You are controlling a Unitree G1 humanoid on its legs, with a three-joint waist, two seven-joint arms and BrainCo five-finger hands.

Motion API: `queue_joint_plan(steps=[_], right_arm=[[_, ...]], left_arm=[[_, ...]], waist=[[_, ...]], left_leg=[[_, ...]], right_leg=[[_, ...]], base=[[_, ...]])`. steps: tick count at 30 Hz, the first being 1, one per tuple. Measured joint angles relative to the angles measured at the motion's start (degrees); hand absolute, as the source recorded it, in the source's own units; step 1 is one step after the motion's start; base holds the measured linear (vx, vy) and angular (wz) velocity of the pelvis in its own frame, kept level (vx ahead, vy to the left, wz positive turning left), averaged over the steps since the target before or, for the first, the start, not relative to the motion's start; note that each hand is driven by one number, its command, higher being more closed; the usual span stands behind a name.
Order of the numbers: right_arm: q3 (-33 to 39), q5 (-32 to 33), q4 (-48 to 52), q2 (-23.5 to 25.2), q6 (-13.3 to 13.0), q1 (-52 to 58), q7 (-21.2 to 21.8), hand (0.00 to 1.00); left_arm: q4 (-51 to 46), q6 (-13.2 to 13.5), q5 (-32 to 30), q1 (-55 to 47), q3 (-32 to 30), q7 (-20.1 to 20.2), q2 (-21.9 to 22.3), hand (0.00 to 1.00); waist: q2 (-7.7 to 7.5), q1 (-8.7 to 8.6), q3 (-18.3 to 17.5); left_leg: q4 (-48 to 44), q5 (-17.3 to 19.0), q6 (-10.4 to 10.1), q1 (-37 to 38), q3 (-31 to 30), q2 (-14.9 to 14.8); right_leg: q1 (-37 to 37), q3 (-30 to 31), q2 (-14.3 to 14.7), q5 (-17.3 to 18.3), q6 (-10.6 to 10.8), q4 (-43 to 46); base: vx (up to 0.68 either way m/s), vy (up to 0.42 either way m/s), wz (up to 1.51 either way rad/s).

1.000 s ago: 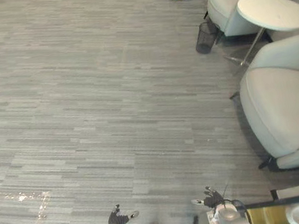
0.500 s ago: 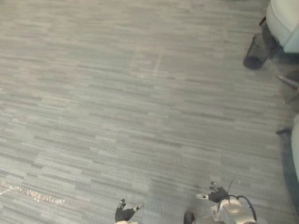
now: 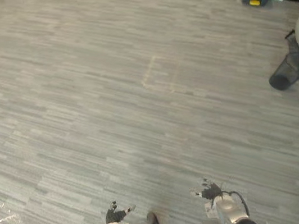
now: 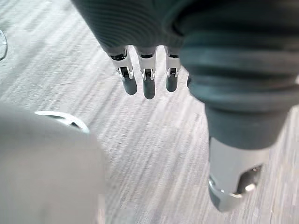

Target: Organize the slippers on the shoe rack

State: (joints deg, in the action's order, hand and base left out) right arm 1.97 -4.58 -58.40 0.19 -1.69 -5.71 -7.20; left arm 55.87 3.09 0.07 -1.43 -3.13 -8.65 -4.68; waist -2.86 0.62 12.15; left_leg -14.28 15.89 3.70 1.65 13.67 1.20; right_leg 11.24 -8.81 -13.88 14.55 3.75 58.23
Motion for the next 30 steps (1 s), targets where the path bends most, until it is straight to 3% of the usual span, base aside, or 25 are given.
queue_joint_plan(steps=[2, 3, 5, 6, 7, 8, 9, 11, 12, 13, 14, 15, 17, 19, 22, 23, 24, 25, 26, 27, 29, 30], right_arm=[[0.05, 0.03, 0.41, -0.15, -0.04, 0.63, 0.07, 0.0], [-0.1, -0.03, 1.18, -0.76, -0.57, 0.72, 0.09, 0.0], [-0.08, -0.02, 1.43, -1.12, -0.75, 0.38, 0.06, 0.0], [0.03, -0.02, 1.33, -1.36, -0.93, 0.4, 0.02, 0.0], [0.12, -0.04, 1.03, -1.32, -0.8, 1.54, 0.03, 0.0], [0.12, -0.05, 1.04, -1.43, -0.75, 1.85, 0.05, 0.0], [0.24, -0.06, 1.17, -2.49, -0.64, 1.66, 0.0, 0.0], [1.52, -0.05, 1.09, -2.7, -0.57, 1.83, 0.02, 0.0], [2.76, -0.02, 1.45, -2.66, -0.44, 1.86, 0.03, 0.0], [2.85, -0.02, 1.41, -2.74, -0.36, 1.87, 0.03, 0.0], [2.78, 0.01, 1.6, -2.88, -0.03, 2.15, 0.02, 0.0], [2.29, 0.07, 2.49, -2.54, 0.15, 2.88, -0.07, 0.0], [2.17, 0.12, 3.74, -0.74, -0.03, 4.12, -0.05, 0.0], [1.82, 0.15, 3.39, 0.23, 0.1, 4.23, -0.03, 0.0], [1.83, 0.15, 1.51, 0.69, 0.09, 3.65, -0.05, 0.0], [1.86, 0.15, 0.9, 0.74, 0.17, 3.3, -0.05, 0.0], [1.86, 0.11, 0.91, 0.49, 0.07, 3.37, -0.09, 0.0], [1.81, 0.08, 0.91, 0.27, 0.07, 3.46, -0.08, 0.0], [1.8, 0.04, 0.61, -0.17, 0.06, 3.48, -0.06, 0.0], [0.54, -0.03, 0.38, 0.19, 0.1, 3.4, 0.05, 0.0], [0.43, -0.06, -0.23, 0.2, 0.09, 3.61, 0.01, 0.0], [0.36, -0.16, -1.35, 0.14, 0.17, 3.48, 0.04, 0.0]], left_arm=[[0.04, 0.01, 0.0, -0.35, 0.18, 0.0, 0.1, 0.0], [0.21, -0.02, -0.02, -0.11, 0.17, -0.01, 0.31, 0.0], [0.28, 0.0, -0.04, 0.66, 0.34, 0.0, 0.44, 0.0], [0.33, 0.11, -0.12, 0.86, 1.06, 0.04, 0.41, 0.0], [0.51, 0.31, -0.37, 0.54, 1.85, 0.1, -0.15, 0.0], [0.72, 0.31, -0.53, 0.39, 1.96, 0.15, -0.05, 0.0], [2.1, 0.32, -1.25, 0.23, 1.77, 0.26, 1.43, 0.0], [2.21, 0.33, -1.63, 0.19, 1.55, 0.37, 2.33, 0.0], [2.15, 0.31, -1.73, 0.53, -0.84, 0.43, 3.71, 0.0], [2.0, 0.3, -1.74, 0.59, -1.66, 0.49, 4.06, 0.0], [1.56, 0.28, -2.09, 0.6, -3.39, 0.49, 4.89, 0.0], [0.28, 0.36, -2.15, 0.26, -5.2, 0.49, 5.7, 0.0], [-1.31, 0.38, -2.13, -0.04, -6.38, 0.54, 5.74, 0.0], [-2.61, 0.41, -2.11, -0.21, -7.01, 0.52, 5.75, 0.0], [-2.95, 0.51, -2.09, -0.24, -7.12, 0.43, 5.11, 0.0], [-2.99, 0.54, -2.11, -0.12, -6.97, 0.44, 4.56, 0.0], [-2.88, 0.72, -2.11, -0.08, -6.18, 0.43, 4.14, 0.0], [-2.8, 0.8, -2.1, -0.16, -5.88, 0.36, 4.15, 0.0], [-2.13, 1.05, -2.09, -0.01, -5.31, 0.29, 3.84, 0.0], [-1.2, 1.19, -2.08, 0.76, -4.29, -0.02, 2.66, 0.0], [-1.02, 1.28, -2.07, 0.82, -3.53, 0.08, 2.25, 0.0], [-0.69, 1.21, -2.07, 0.78, -3.14, 0.09, 1.85, 0.0]], waist=[[0.92, -0.5, 0.46], [1.57, -1.41, 0.84], [2.07, -1.77, 1.08], [1.44, -2.55, 0.87], [-0.27, -2.72, 0.57], [-0.32, -2.82, 0.5], [1.33, -2.78, -0.25], [2.54, -2.89, -0.83], [3.94, -3.04, -0.49], [4.25, -3.09, -0.36], [4.87, -3.02, -0.03], [5.39, -2.72, 0.01], [5.14, -1.46, -0.16], [4.58, -0.71, -0.49], [4.44, 0.26, -0.36], [3.8, 0.33, -0.03], [3.53, 0.44, 0.02], [3.9, 0.56, -0.08], [4.15, 1.06, -0.12], [2.4, 0.72, -0.83], [1.87, 1.31, -1.1], [1.57, 1.4, -1.32]], left_leg=[[2.14, -0.05, -0.03, 3.67, -0.23, -0.8], [3.8, -0.04, -0.03, 6.57, -0.84, -2.47], [4.97, -0.04, -0.03, 7.95, -2.13, -3.93], [7.08, -0.02, -0.48, 10.01, -3.21, -4.56], [8.63, 0.5, -3.31, 12.88, -4.39, -3.7], [8.63, 0.91, -4.0, 13.71, -4.98, -3.92], [6.95, 1.23, -5.66, 14.79, -6.18, -6.57], [0.64, 0.14, -7.55, 12.57, -6.67, -7.95], [-9.85, -2.44, -11.09, 8.73, -6.76, -9.82], [-13.87, -4.07, -11.7, 7.47, -6.98, -10.3], [-23.79, -9.44, -13.27, 4.51, -8.09, -11.76], [-36.39, -8.21, -13.21, 0.37, -7.24, -14.24], [-45.13, -5.02, -11.85, -4.38, -3.7, -16.6], [-45.54, -1.84, -9.67, -10.5, -0.76, -17.17], [-35.57, 1.29, -8.85, -15.54, 0.69, -15.43], [-28.1, 1.28, -8.74, -16.7, -0.44, -13.09], [-11.93, -2.98, -9.39, -17.59, -5.78, -9.53], [-7.66, -4.8, -9.54, -17.64, -7.6, -9.16], [-6.32, -10.89, -8.99, -16.74, -7.65, -8.11], [-6.56, -8.25, -8.42, -16.48, -6.7, -6.24], [-9.57, -5.63, -7.12, -16.76, -6.31, -5.33], [-12.21, -3.76, -5.38, -16.24, -5.38, -4.8]], right_leg=[[2.86, -2.39, 1.7, 1.97, -1.35, -3.49], [7.0, -4.96, 4.71, 2.74, -1.82, -12.34], [9.15, -5.77, 7.0, 0.87, -1.96, -22.28], [9.46, -5.95, 8.68, -5.63, -1.07, -37.23], [9.19, -4.15, 8.54, -14.32, -2.25, -44.47], [8.78, -3.43, 8.67, -17.19, -2.93, -43.88], [9.3, -3.42, 10.12, -15.12, -5.36, -38.75], [9.17, -4.01, 11.02, -11.79, -6.35, -36.6], [6.47, -4.57, 12.14, -9.72, -7.1, -37.11], [5.19, -4.61, 12.49, -9.11, -7.21, -37.52], [1.34, -4.33, 13.31, -7.89, -7.55, -39.14], [-3.62, -3.31, 14.77, -6.25, -8.02, -41.45], [-9.04, -1.08, 15.59, -3.88, -8.44, -43.62], [-13.64, 2.53, 15.63, -3.04, -7.86, -46.65], [-17.77, 7.24, 13.55, -2.98, -6.75, -48.99], [-18.96, 8.55, 11.59, -2.41, -5.78, -49.4], [-20.22, 10.68, 8.81, -0.85, -3.17, -49.79], [-20.58, 11.17, 8.69, -0.25, -2.18, -50.02], [-21.69, 12.8, 7.57, 0.89, -0.23, -50.84], [-21.57, 12.68, 6.45, -0.4, 0.12, -50.71], [-21.26, 11.64, 5.89, -1.19, -0.05, -48.95], [-21.29, 12.79, 4.95, -1.18, 0.21, -46.32]], base=[[0.47, 0.0, 0.2], [0.56, -0.09, 0.33], [0.49, -0.122, 0.53], [0.54, -0.201, 0.8], [0.54, -0.201, 0.8], [0.6, -0.27, 0.4], [0.49, -0.232, 0.15], [0.61, -0.26, 0.01], [0.61, -0.211, -0.07], [0.71, -0.21, -0.1], [0.52, -0.111, -0.21], [0.5, -0.093, -0.28], [0.49, -0.019, -0.52], [0.51, 0.058, -0.72], [0.48, 0.214, -0.97], [0.41, 0.322, -0.98], [0.32, 0.26, -0.98], [0.41, 0.337, -0.96], [0.41, 0.311, -0.4], [0.48, 0.36, -0.28], [0.34, 0.237, -0.08], [0.48, 0.318, -0.16]])
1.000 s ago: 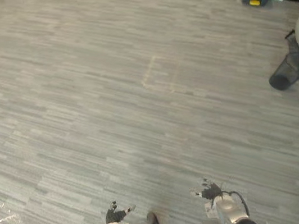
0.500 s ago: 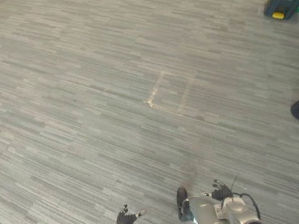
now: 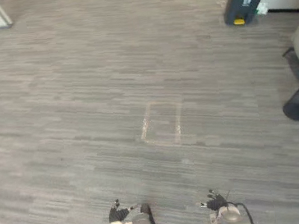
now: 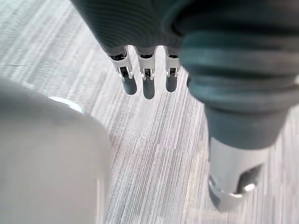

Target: Organize the slippers on the shoe rack

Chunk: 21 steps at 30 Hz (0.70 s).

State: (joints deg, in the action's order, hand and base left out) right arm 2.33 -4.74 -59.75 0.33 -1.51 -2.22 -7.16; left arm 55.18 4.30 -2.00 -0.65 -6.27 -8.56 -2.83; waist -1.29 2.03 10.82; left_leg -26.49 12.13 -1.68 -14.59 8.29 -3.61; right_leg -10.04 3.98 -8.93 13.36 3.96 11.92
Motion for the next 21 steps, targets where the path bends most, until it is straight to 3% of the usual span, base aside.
queue_joint_plan(steps=[2, 4, 5, 6, 7, 8, 9, 11, 13, 14, 15, 16, 17, 18, 19, 20, 21], right_arm=[[0.39, -0.97, 0.01, 0.11, -0.01, 0.14, 0.09, 0.0], [0.97, -2.02, 0.23, 0.13, -0.1, -0.08, 0.61, 0.0], [0.97, -2.02, 0.22, 0.13, -0.16, -0.24, 0.68, 0.0], [1.0, -2.01, 0.35, -0.04, -0.21, -0.87, 1.06, 0.0], [0.96, -2.02, 0.32, -0.2, -0.23, -1.09, 1.14, 0.0], [0.89, -2.05, 0.28, -0.45, -0.24, -1.46, 1.19, 0.0], [0.77, -2.06, 0.38, -0.47, -0.28, -1.71, 1.18, 0.0], [0.76, -2.07, 0.81, -0.44, -0.68, -2.1, 1.2, 0.0], [0.77, -2.07, 2.42, -0.64, -0.77, -2.2, 1.14, 0.0], [0.73, -2.07, 2.5, -0.7, -0.71, -2.11, 1.13, 0.0], [0.78, -2.1, 2.43, -1.6, -0.78, -2.0, 1.18, 0.0], [0.8, -2.1, 2.31, -2.11, -0.64, -2.24, 1.18, 0.0], [1.07, -2.1, 2.27, -2.75, -0.49, -2.42, 1.11, 0.0], [2.39, -2.08, 2.3, -3.28, -0.13, -2.37, 1.03, 0.0], [2.66, -2.08, 2.29, -3.39, -0.12, -2.34, 1.03, 0.0], [4.06, -2.04, 2.46, -3.25, -0.09, -1.86, 1.03, 0.0], [4.46, -2.04, 2.53, -3.18, -0.09, -1.41, 1.02, 0.0]], left_arm=[[1.02, -0.07, 0.21, -0.16, 0.61, -0.05, -0.6, 0.0], [1.36, -0.16, 0.58, -0.75, 1.81, -0.03, -0.92, 0.0], [1.47, -0.21, 0.61, -0.79, 1.97, 0.0, -1.02, 0.0], [2.04, -0.67, 0.78, -0.87, 3.2, 0.01, -1.39, 0.0], [2.34, -0.81, 0.94, -0.88, 3.69, 0.01, -1.41, 0.0], [2.77, -0.91, 1.04, -0.94, 4.34, 0.02, -1.39, 0.0], [2.75, -0.88, 1.05, -1.24, 5.07, 0.04, -1.42, 0.0], [2.78, -0.9, 1.02, -1.26, 5.04, 0.08, -1.43, 0.0], [2.84, -0.96, 0.99, -1.35, 5.14, 0.2, -1.49, 0.0], [2.78, -0.95, 0.93, -1.4, 5.18, 0.41, -1.81, 0.0], [3.44, -1.01, 0.92, -1.3, 5.24, 0.96, -1.67, 0.0], [3.61, -0.96, 0.93, -1.24, 5.2, 1.16, -1.29, 0.0], [3.92, -0.85, 0.91, -0.84, 5.25, 1.46, -0.66, 0.0], [3.99, -0.89, 0.7, -0.53, 5.25, 1.64, 0.13, 0.0], [4.0, -0.89, 0.69, -0.55, 5.21, 1.69, 0.31, 0.0], [3.96, -0.87, 0.41, -0.36, 5.0, 1.92, 1.1, 0.0], [3.96, -0.89, 0.32, -0.17, 4.81, 2.14, 1.44, 0.0]], waist=[[-0.32, 0.14, -0.19], [-0.51, 0.22, -0.26], [-0.52, 0.13, -0.21], [-0.48, -0.24, 0.0], [-0.27, -0.29, 0.2], [0.12, -0.32, 0.43], [0.7, -0.67, 0.71], [0.47, -1.37, 0.73], [0.44, -2.06, 0.99], [-0.18, -2.11, 1.08], [0.41, -2.72, 1.49], [1.42, -2.3, 1.29], [2.08, -2.0, 1.36], [2.74, -2.64, 1.76], [2.91, -2.92, 1.66], [3.15, -3.41, 1.67], [3.31, -3.6, 1.63]], left_leg=[[-0.67, 2.59, 1.58, 2.69, 1.55, 1.18], [0.83, 5.82, 3.46, 7.95, 4.05, 2.69], [1.14, 6.2, 3.64, 8.69, 4.31, 2.84], [2.53, 7.32, 4.53, 12.95, 4.9, 3.5], [3.53, 7.51, 4.68, 14.92, 4.89, 3.53], [6.23, 7.54, 4.73, 18.82, 5.02, 3.34], [9.56, 7.54, 4.73, 22.99, 5.13, 2.7], [12.06, 7.54, 4.72, 25.92, 5.21, 1.87], [14.0, 7.53, 4.71, 28.28, 5.12, 0.52], [15.18, 7.62, 4.51, 29.9, 4.88, 0.76], [15.87, 8.11, 3.38, 32.04, 2.36, 0.02], [15.71, 7.81, 2.89, 31.99, 1.83, -0.83], [15.18, 6.45, 1.04, 31.67, 0.64, -1.0], [14.9, 3.91, -1.18, 32.68, -1.32, -0.85], [14.35, 3.26, -1.86, 32.76, -1.59, -0.9], [10.17, 1.59, -4.31, 32.31, -2.68, -1.39], [6.57, 0.7, -5.46, 31.43, -2.92, -2.0]], right_leg=[[1.89, 1.75, -1.15, -0.09, 0.35, 8.07], [11.46, 4.33, -2.32, -5.12, 5.35, 30.27], [12.69, 4.36, -2.51, -5.52, 5.55, 33.39], [17.05, 1.4, -3.44, -2.5, 3.6, 43.64], [18.22, -0.79, -3.65, -1.1, 2.61, 45.96], [20.06, -4.99, -3.65, 1.45, -0.07, 47.44], [22.68, -10.72, -2.95, 3.84, -2.13, 45.44], [26.22, -15.02, -1.19, 4.98, -2.87, 38.35], [29.5, -18.33, 1.34, 2.14, -3.22, 24.52], [29.78, -19.22, 2.57, -2.97, -3.06, 14.52], [28.09, -19.46, 4.41, -12.62, -7.1, 10.12], [27.83, -19.68, 4.9, -12.39, -7.22, 10.31], [28.19, -19.33, 5.28, -10.68, -7.44, 11.35], [28.36, -19.39, 4.75, -7.43, -7.78, 14.85], [28.15, -19.63, 4.71, -6.74, -7.88, 15.4], [26.04, -20.94, 4.82, -5.09, -8.07, 15.41], [24.24, -21.38, 5.41, -4.49, -8.02, 14.22]], base=[[0.49, 0.322, -0.23], [0.4, 0.251, -0.44], [0.38, 0.184, -0.38], [0.29, 0.1, -0.21], [0.38, 0.088, -0.27], [0.39, 0.049, -0.17], [0.47, 0.01, -0.13], [0.45, -0.067, 0.06], [0.4, -0.1, 0.17], [0.5, -0.149, 0.22], [0.6, -0.175, 0.1], [0.5, -0.147, -0.05], [0.48, -0.161, -0.19], [0.48, -0.168, -0.1], [0.57, -0.201, -0.01], [0.37, -0.123, 0.03], [0.44, -0.149, 0.0]])
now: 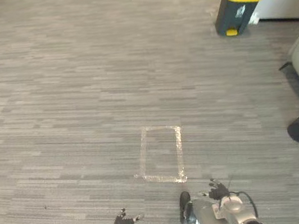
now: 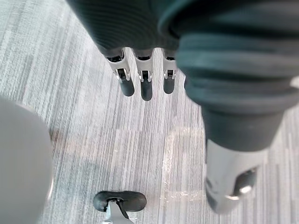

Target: Organize the slippers on the shoe rack

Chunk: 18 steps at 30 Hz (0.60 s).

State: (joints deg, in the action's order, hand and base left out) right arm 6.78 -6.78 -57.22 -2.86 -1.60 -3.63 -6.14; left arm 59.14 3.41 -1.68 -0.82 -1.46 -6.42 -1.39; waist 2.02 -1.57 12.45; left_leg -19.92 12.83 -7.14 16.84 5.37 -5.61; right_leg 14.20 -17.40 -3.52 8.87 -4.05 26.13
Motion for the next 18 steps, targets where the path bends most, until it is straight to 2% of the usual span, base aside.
queue_joint_plan(steps=[1, 2, 3, 4, 5, 6, 7, 8, 9, 10, 11, 12, 13, 15, 18], right_arm=[[0.03, 0.0, 0.12, -0.02, 0.22, 0.52, -0.01, 0.0], [-0.14, 0.02, 0.69, 0.01, 0.32, 1.24, -0.01, 0.0], [-0.35, 0.08, 2.36, 0.15, 0.44, 2.51, -0.05, 0.0], [-0.19, 0.11, 2.46, 0.22, 0.43, 2.72, -0.14, 0.0], [-0.1, 0.15, 2.35, 0.29, 0.54, 2.69, -0.18, 0.0], [-0.08, 0.23, 2.18, 0.58, 0.67, 2.78, -0.34, 0.0], [-0.22, 0.34, 1.79, 0.73, 0.62, 2.94, -0.42, 0.0], [-0.24, 0.43, 1.41, 0.76, 0.61, 2.88, -0.44, 0.0], [-0.17, 0.58, 0.63, 0.82, 0.64, 2.23, -0.56, 0.0], [-0.16, 0.59, 0.02, 0.86, 0.59, 1.95, -0.64, 0.0], [-0.03, 0.61, -0.23, 1.09, 0.62, 1.74, -0.7, 0.0], [-0.01, 0.6, -0.58, 1.09, 0.44, 2.02, -0.73, 0.0], [-0.16, 0.6, -0.84, 0.48, 0.43, 1.96, -0.71, 0.0], [-0.77, 0.56, -1.82, 1.46, 0.42, 1.96, -0.74, 0.0], [0.04, 0.51, -2.77, 2.31, 0.58, 2.61, -0.75, 0.0]], left_arm=[[-0.23, -0.01, -0.51, 0.28, -1.08, 0.21, 0.34, 0.0], [-0.8, -0.07, -0.58, 0.73, -2.28, 0.43, 0.61, 0.0], [-1.67, -0.06, -0.57, -0.09, -3.57, 0.45, 1.25, 0.0], [-2.04, -0.03, -0.59, -0.28, -4.28, 0.53, 1.59, 0.0], [-2.26, -0.04, -0.59, -0.28, -4.37, 0.49, 1.69, 0.0], [-3.37, -0.02, -0.59, -0.22, -4.38, 0.47, 1.83, 0.0], [-3.82, 0.04, -0.6, -0.3, -4.33, 0.46, 1.88, 0.0], [-3.97, 0.05, -0.6, -0.3, -4.32, 0.46, 1.86, 0.0], [-4.46, 0.12, -0.61, -0.3, -4.3, 0.45, 1.82, 0.0], [-4.65, 0.16, -0.65, -0.29, -4.23, 0.45, 1.69, 0.0], [-5.02, 0.21, -0.82, -0.19, -4.12, 0.46, 1.37, 0.0], [-5.07, 0.46, -0.92, -0.23, -3.99, 0.44, 1.06, 0.0], [-4.63, 0.52, -0.95, -0.26, -3.9, 0.36, 1.28, 0.0], [-2.96, 0.56, -0.92, -0.14, -3.55, -0.19, -0.84, 0.0], [-1.9, 0.21, -0.99, -0.03, -3.03, -0.04, -2.49, 0.0]], waist=[[0.37, -0.02, 0.07], [0.59, -0.02, 0.13], [0.97, 0.37, -0.15], [1.81, 0.49, -0.67], [1.85, 0.49, -0.7], [1.39, 0.65, -0.44], [0.85, 0.97, -0.28], [0.66, 1.24, -0.25], [0.6, 1.97, -0.25], [0.44, 2.02, -0.15], [-0.09, 2.03, 0.12], [0.07, 2.15, 0.13], [0.62, 2.15, -0.13], [-1.95, 2.05, -1.19], [-4.18, 2.46, -2.23]], left_leg=[[-7.21, -2.12, -1.51, -2.26, 0.1, -1.05], [-15.56, -6.31, -1.91, -5.31, 0.28, -2.13], [-25.83, -13.37, -2.78, -9.68, 0.67, -3.85], [-34.32, -8.98, -1.91, -13.83, 2.69, -6.19], [-36.42, -6.64, -1.24, -15.21, 3.8, -6.95], [-38.66, -1.34, 0.75, -18.72, 6.52, -7.61], [-37.15, 2.02, 2.01, -21.21, 7.82, -7.49], [-35.96, 3.07, 2.3, -21.96, 8.17, -7.46], [-29.38, 5.94, 2.97, -24.45, 7.89, -6.58], [-25.77, 6.35, 2.99, -25.44, 7.08, -5.8], [-18.42, 6.1, 2.74, -27.26, 4.04, -3.79], [-4.37, -1.68, 0.54, -27.76, -3.09, -1.71], [-3.94, -3.42, 0.63, -27.14, -2.48, -1.64], [-1.81, -0.95, 3.14, -24.55, 0.49, 1.49], [-2.49, 1.78, 5.02, -22.45, 3.01, 3.4]], right_leg=[[-3.19, -0.41, 1.2, 0.39, 0.1, -2.63], [-5.94, -0.29, 2.11, 0.42, 0.13, -5.03], [-9.54, 1.54, 3.32, 0.45, 0.02, -8.92], [-12.1, 2.86, 4.56, 0.52, -0.15, -11.3], [-12.94, 3.43, 4.8, 0.55, -0.19, -11.95], [-16.22, 5.56, 4.77, 0.5, -0.1, -14.35], [-18.82, 7.4, 4.29, -0.05, 0.74, -16.44], [-19.46, 8.15, 4.12, -0.15, 0.9, -16.86], [-21.14, 10.71, 3.07, -0.17, 0.97, -17.66], [-21.69, 11.62, 2.38, -0.07, 1.16, -17.88], [-22.38, 13.16, 0.68, 0.66, 2.76, -18.13], [-22.48, 16.23, -1.32, 2.79, 7.26, -18.36], [-22.76, 17.08, -1.25, 3.2, 8.03, -18.33], [-23.25, 17.91, -3.76, 2.45, 8.34, -17.57], [-23.13, 17.76, -5.59, 2.69, 8.65, -14.5]], base=[[0.42, -0.109, -0.08], [0.5, -0.069, -0.34], [0.47, 0.021, -0.58], [0.39, 0.061, -0.6], [0.37, 0.097, -0.62], [0.36, 0.116, -0.62], [0.36, 0.134, -0.66], [0.34, 0.204, -0.84], [0.25, 0.218, -0.73], [0.28, 0.329, -0.86], [0.27, 0.428, -0.98], [0.27, 0.423, -0.95], [0.23, 0.352, -0.86], [0.25, 0.258, -0.36], [0.31, 0.227, -0.28]])
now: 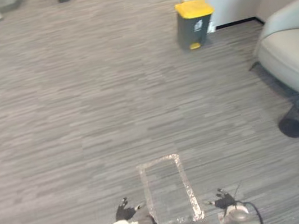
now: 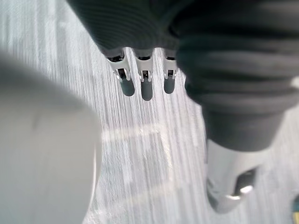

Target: Organize the slippers on the shoe rack

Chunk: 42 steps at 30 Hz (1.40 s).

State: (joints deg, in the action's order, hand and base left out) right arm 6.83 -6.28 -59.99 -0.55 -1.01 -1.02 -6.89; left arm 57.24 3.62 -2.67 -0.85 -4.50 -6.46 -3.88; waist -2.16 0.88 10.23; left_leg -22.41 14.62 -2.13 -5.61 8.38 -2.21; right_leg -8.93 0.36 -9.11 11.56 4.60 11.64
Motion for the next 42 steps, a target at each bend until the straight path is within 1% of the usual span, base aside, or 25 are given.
queue_joint_plan(steps=[2, 3, 5, 6, 8, 9, 10, 11, 12, 13, 14, 16, 18, 20, 21, 22, 23, 26, 29, 30, 31, 34, 39, 40, 42], right_arm=[[1.0, -0.04, 0.16, 0.04, 0.0, -0.07, 0.08, 0.0], [1.39, -0.15, 0.31, 0.05, -0.04, -0.18, 0.11, 0.0], [1.42, -0.31, 0.2, 0.04, 0.02, -1.05, 0.43, 0.0], [0.95, -0.38, 0.03, -0.44, -0.06, -1.3, 0.73, 0.0], [-0.4, -0.47, 0.06, -0.78, -0.2, -1.51, 0.77, 0.0], [-0.97, -0.51, 0.25, -0.78, -0.32, -1.87, 0.78, 0.0], [-0.99, -0.53, 0.29, -0.82, -0.34, -1.89, 0.79, 0.0], [-1.0, -0.53, 0.26, -0.85, -0.32, -1.95, 0.76, 0.0], [-1.04, -0.54, 0.03, -0.7, -0.2, -1.82, 0.79, 0.0], [-1.03, -0.56, 0.0, -2.01, -0.21, -2.1, 0.9, 0.0], [-1.04, -0.56, -0.09, -2.26, -0.16, -2.39, 0.89, 0.0], [-0.06, -0.33, -1.64, -2.49, -0.26, -2.9, 0.86, 0.0], [-0.02, -0.52, -1.36, -2.54, -0.35, -2.75, 0.81, 0.0], [-0.02, -0.53, -1.19, -2.31, -0.2, -1.9, 0.88, 0.0], [0.0, -0.47, -0.14, -2.72, -0.3, -0.87, 0.76, 0.0], [-0.12, -0.4, 0.6, -2.73, -0.21, -0.33, 0.67, 0.0], [-0.08, -0.34, 0.58, -2.97, -0.06, -0.2, 0.33, 0.0], [-0.14, -0.24, 0.39, -2.84, -0.05, -0.35, 0.03, 0.0], [-0.24, 0.1, 0.37, -2.77, -0.1, -0.85, -0.09, 0.0], [-0.34, 0.11, 0.42, -3.0, -0.27, -0.72, -0.12, 0.0], [-0.37, 0.13, 0.33, -3.01, -0.36, -0.8, -0.18, 0.0], [-0.23, 0.08, 0.6, -2.09, -0.52, 0.98, -0.22, 0.0], [-0.36, 0.03, 0.68, -1.78, -0.53, 1.24, 0.16, 0.0], [-0.39, -0.02, 0.89, -1.81, -0.54, 1.18, 0.25, 0.0], [-0.27, -0.33, 2.01, -1.75, -0.54, 1.11, 0.55, 0.0]], left_arm=[[0.94, -0.37, -0.06, -0.17, 0.02, 0.07, -0.2, 0.0], [0.91, -0.44, 0.0, -0.57, 0.64, 0.08, -0.45, 0.0], [1.34, -0.59, 0.05, -0.71, 1.85, 0.1, -1.13, 0.0], [2.21, -0.68, 0.05, -0.61, 2.96, 0.1, -1.32, 0.0], [2.58, -0.6, 0.03, -0.72, 3.36, 0.16, -1.43, 0.0], [3.12, -0.62, -0.01, -0.66, 3.33, 0.22, -1.49, 0.0], [3.12, -0.6, -0.03, -0.68, 3.35, 0.23, -1.4, 0.0], [3.08, -0.59, 0.02, -0.7, 3.32, 0.31, -1.34, 0.0], [3.0, -0.59, 0.02, -0.68, 3.2, 0.43, -1.49, 0.0], [3.12, -0.78, 0.02, -0.41, 3.05, 0.44, -0.84, 0.0], [3.1, -0.64, -0.07, -0.43, 3.2, 0.51, -0.74, 0.0], [3.16, -0.6, -0.56, -0.39, 3.49, 0.71, -0.26, 0.0], [3.09, -0.59, -1.32, 0.12, 3.88, 1.3, 0.13, 0.0], [2.94, -0.69, -1.78, 0.17, 3.75, 1.61, -0.13, 0.0], [2.38, -0.71, -1.76, 0.24, 3.5, 1.62, 0.26, 0.0], [1.18, -0.6, -1.72, -0.14, 3.09, 1.61, 0.68, 0.0], [0.49, -0.48, -1.73, -0.99, 2.37, 1.6, 1.3, 0.0], [0.34, -0.54, -1.64, -0.99, 1.48, 1.58, 1.37, 0.0], [0.28, -0.11, -1.54, -1.03, 1.52, 1.28, 1.49, 0.0], [0.71, -0.08, -1.49, -1.05, 1.59, 1.16, 1.85, 0.0], [0.89, -0.09, -1.48, -0.97, 1.58, 1.19, 1.93, 0.0], [1.95, -0.19, -1.15, -0.44, 1.41, 0.96, 0.76, 0.0], [1.99, -0.16, -1.15, -0.42, 1.23, 1.01, 0.73, 0.0], [2.0, -0.16, -1.15, -0.53, 1.12, 1.04, 0.85, 0.0], [1.86, -0.15, -1.09, -0.63, 1.14, 1.06, 0.78, 0.0]], waist=[[0.16, 0.05, 0.07], [0.41, 0.04, 0.22], [-0.09, -0.06, 0.29], [0.3, -0.38, 0.47], [0.72, -0.4, 0.4], [0.62, -0.56, 0.4], [0.58, -0.57, 0.38], [0.27, -0.53, 0.29], [-0.47, -0.53, 0.21], [1.45, -0.46, 0.28], [2.21, -0.47, 0.39], [2.64, -1.23, 1.17], [2.9, -1.74, 1.32], [2.61, -1.48, 1.23], [2.84, -1.45, 1.22], [3.86, -0.78, 0.83], [4.84, -0.54, 0.39], [4.58, -0.39, 0.34], [4.53, -0.05, 0.47], [5.33, -0.02, 0.05], [5.55, -0.03, -0.03], [2.87, -0.34, -1.46], [1.83, -0.3, -1.7], [2.38, -0.32, -1.36], [2.35, -0.15, -0.83]], left_leg=[[0.42, 1.14, 1.19, 2.87, 2.04, 0.08], [0.86, 2.21, 2.36, 5.56, 4.35, 0.47], [2.1, 2.7, 3.14, 9.09, 6.73, 1.1], [3.88, 2.71, 3.15, 13.29, 7.85, 0.75], [5.65, 2.7, 3.13, 16.24, 9.53, -0.37], [7.29, 2.69, 3.12, 17.7, 11.26, -0.76], [7.69, 2.68, 3.1, 18.18, 11.85, -0.71], [8.41, 2.68, 3.1, 19.22, 12.51, -0.13], [8.43, 2.77, 2.94, 19.77, 13.05, 0.81], [7.94, 3.39, 1.9, 20.53, 12.86, 0.35], [6.44, 3.54, 1.62, 19.82, 12.79, -0.31], [7.66, 4.72, 0.04, 18.68, 9.77, -0.6], [7.3, 2.73, -1.35, 17.45, 8.07, -2.65], [-4.47, 2.88, -2.09, 13.78, 8.15, -4.66], [-13.27, 2.02, -3.5, 10.81, 8.28, -6.72], [-20.59, 0.57, -4.97, 7.51, 8.2, -8.81], [-27.04, 2.04, -3.85, 4.24, 7.31, -10.66], [-22.96, 5.43, -3.02, 2.39, 5.7, -9.44], [-8.55, 6.4, -3.03, 1.54, -6.53, -4.76], [0.18, 3.04, -4.1, 1.95, -14.09, -3.86], [0.42, 1.01, -4.05, 2.51, -13.4, -3.77], [2.76, 0.82, -2.24, 4.9, -5.71, -1.57], [4.88, 0.69, -2.02, 7.84, -0.2, -0.2], [5.86, 0.38, -1.47, 8.68, 2.25, -0.8], [8.27, -0.23, -0.13, 10.51, 6.4, -1.32]], right_leg=[[2.81, 1.5, -0.44, 0.42, 0.7, 7.76], [8.57, 2.08, -1.61, 0.33, 1.93, 20.75], [13.82, 0.18, -3.41, 0.81, 2.24, 32.97], [16.07, -6.85, -4.56, 3.91, -0.93, 38.33], [18.05, -14.45, -4.1, 5.8, -3.31, 37.79], [20.25, -21.85, -3.86, 5.76, -4.24, 33.17], [20.8, -24.14, -3.74, 5.29, -4.67, 31.02], [21.61, -28.52, -2.89, 2.89, -6.04, 24.75], [21.83, -30.93, -1.5, -2.2, -8.33, 17.08], [20.36, -31.81, 0.91, -3.4, -13.49, 13.22], [19.83, -31.39, 2.03, -3.72, -13.97, 11.62], [18.02, -30.01, 3.36, -3.86, -13.5, 8.78], [16.25, -29.95, 4.88, -2.3, -11.7, 8.17], [13.62, -29.42, 6.11, -1.54, -9.98, 5.31], [11.6, -28.55, 7.54, -2.0, -9.61, 3.0], [10.21, -27.31, 8.89, -2.26, -9.76, 1.49], [9.14, -23.75, 10.37, -2.75, -10.86, -0.05], [8.5, -18.23, 10.3, -3.59, -10.26, -1.0], [8.65, -9.21, 9.8, -5.18, -7.66, -1.21], [9.11, -4.81, 10.36, -5.79, -6.08, -1.49], [9.18, -3.24, 10.58, -5.98, -5.22, -1.73], [9.11, 4.06, 8.18, -9.25, -1.92, -6.35], [10.77, 7.31, 7.1, -10.1, -0.76, -5.41], [12.25, 4.25, 6.77, -10.05, -0.86, -3.57], [14.92, -11.19, 3.83, -6.95, -3.16, 4.12]], base=[[0.32, 0.245, -0.57], [0.27, 0.213, -0.67], [0.28, 0.132, -0.61], [0.31, 0.079, -0.54], [0.36, 0.033, -0.52], [0.31, 0.01, -0.51], [0.33, -0.014, -0.47], [0.33, -0.043, -0.43], [0.51, -0.05, -0.79], [0.43, -0.025, -0.81], [0.36, -0.012, -0.82], [0.2, -0.045, -0.41], [0.05, -0.062, -0.1], [0.08, -0.075, -0.06], [0.15, -0.039, -0.2], [0.25, 0.093, -0.83], [0.28, 0.135, -0.92], [0.19, 0.154, -1.11], [0.13, 0.242, -1.69], [0.11, 0.304, -1.71], [0.11, 0.291, -1.44], [0.15, 0.33, -0.99], [0.04, 0.161, -0.72], [-0.03, 0.033, -0.74], [-0.02, 0.002, -0.67]])
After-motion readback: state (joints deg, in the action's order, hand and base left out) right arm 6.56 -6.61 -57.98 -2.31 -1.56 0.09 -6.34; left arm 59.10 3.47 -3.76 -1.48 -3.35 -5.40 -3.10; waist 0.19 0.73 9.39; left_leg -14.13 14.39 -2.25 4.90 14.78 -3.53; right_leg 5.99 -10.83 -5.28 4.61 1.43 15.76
